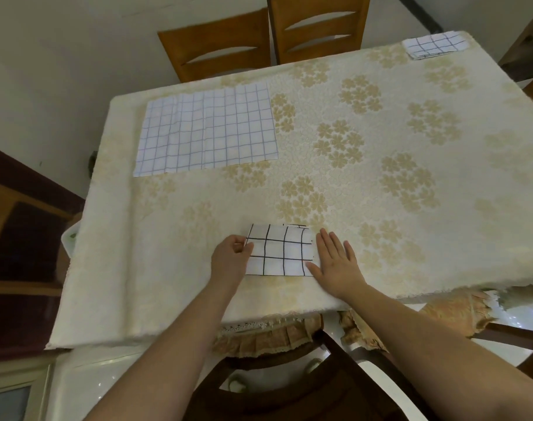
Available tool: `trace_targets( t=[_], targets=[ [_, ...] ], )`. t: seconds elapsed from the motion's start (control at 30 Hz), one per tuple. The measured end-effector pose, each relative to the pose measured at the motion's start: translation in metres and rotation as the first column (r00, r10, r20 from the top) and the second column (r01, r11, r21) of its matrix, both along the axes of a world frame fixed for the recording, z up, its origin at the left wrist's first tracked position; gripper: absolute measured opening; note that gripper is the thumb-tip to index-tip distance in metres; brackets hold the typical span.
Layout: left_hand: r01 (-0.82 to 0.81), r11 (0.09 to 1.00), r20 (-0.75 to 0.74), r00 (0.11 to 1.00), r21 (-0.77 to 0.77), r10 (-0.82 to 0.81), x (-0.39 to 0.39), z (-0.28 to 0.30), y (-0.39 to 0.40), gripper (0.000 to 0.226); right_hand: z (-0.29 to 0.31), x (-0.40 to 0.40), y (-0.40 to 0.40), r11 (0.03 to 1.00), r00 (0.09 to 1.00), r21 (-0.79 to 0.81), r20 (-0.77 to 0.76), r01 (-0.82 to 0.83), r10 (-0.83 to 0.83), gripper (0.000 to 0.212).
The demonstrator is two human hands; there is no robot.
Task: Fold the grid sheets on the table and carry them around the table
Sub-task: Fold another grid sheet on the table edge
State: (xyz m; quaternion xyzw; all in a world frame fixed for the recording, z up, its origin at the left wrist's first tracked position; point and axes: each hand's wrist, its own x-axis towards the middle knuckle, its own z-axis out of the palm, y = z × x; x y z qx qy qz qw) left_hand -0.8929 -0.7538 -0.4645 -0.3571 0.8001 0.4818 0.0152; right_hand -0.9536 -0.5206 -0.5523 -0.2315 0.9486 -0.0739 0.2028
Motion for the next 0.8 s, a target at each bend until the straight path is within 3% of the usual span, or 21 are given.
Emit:
trace_targets(
  t=[0.17,0.23,0.27,0.3,0.33,0.37,0.4,0.43,0.47,0.57,0.67,0.8],
  targets=[
    [0.079,0.992,-0.068,0.995,0.094,-0.073,0.015,0.037,-0.016,0.018,0.01,0.015,0.011,0.993,0.991,0.026,-0.069,0.118,-0.116,0.094],
    [0.062,0.987,-0.085,0.995,0.15,-0.05,0.02,0.05,-0.021,0.025,0.019,0.024,0.004,0.963,0.97,-0.152,-0.066,0.22,-0.232,0.097],
    [0.052,0.984,-0.097,0.995,0.17,-0.036,0.023,0.057,-0.022,0.026,0.029,0.029,-0.004,0.9,0.944,-0.303,0.002,0.314,-0.329,0.095],
    [0.04,0.98,-0.11,0.994,0.196,-0.019,0.027,0.062,-0.022,0.025,0.039,0.032,-0.011,0.764,0.89,-0.46,0.181,0.452,-0.418,0.088],
    [0.028,0.973,-0.12,0.993,0.23,0.0,0.03,0.066,-0.021,0.025,0.052,0.037,-0.016,0.549,0.767,-0.536,0.464,0.641,-0.443,0.079],
    [0.009,0.964,-0.118,0.993,0.265,0.023,0.034,0.068,-0.02,0.026,0.066,0.041,-0.021,0.314,0.576,-0.486,0.735,0.815,-0.358,0.071],
    [-0.01,0.956,-0.102,0.994,0.294,0.042,0.039,0.07,-0.019,0.027,0.079,0.045,-0.023,0.139,0.386,-0.363,0.896,0.922,-0.22,0.069],
    [-0.029,0.948,-0.08,0.995,0.317,0.058,0.043,0.069,-0.019,0.026,0.086,0.048,-0.022,0.06,0.269,-0.263,0.957,0.963,-0.11,0.07],
    [-0.044,0.938,-0.056,0.996,0.343,0.068,0.048,0.069,-0.018,0.022,0.093,0.052,-0.02,0.059,0.246,-0.243,0.968,0.968,-0.053,0.068],
    [-0.068,0.902,0.024,0.998,0.427,0.064,0.064,0.064,-0.014,0.018,0.099,0.062,-0.015,0.164,0.364,-0.349,0.929,0.923,-0.068,0.046],
    [-0.124,0.882,0.073,0.992,0.455,0.101,0.078,0.061,-0.009,0.018,0.101,0.068,-0.01,0.204,0.462,-0.433,0.878,0.878,-0.124,0.036],
    [-0.149,0.864,0.07,0.989,0.481,0.132,0.096,0.066,-0.004,0.019,0.115,0.08,-0.007,0.227,0.476,-0.435,0.862,0.871,-0.174,0.027]
  ],
)
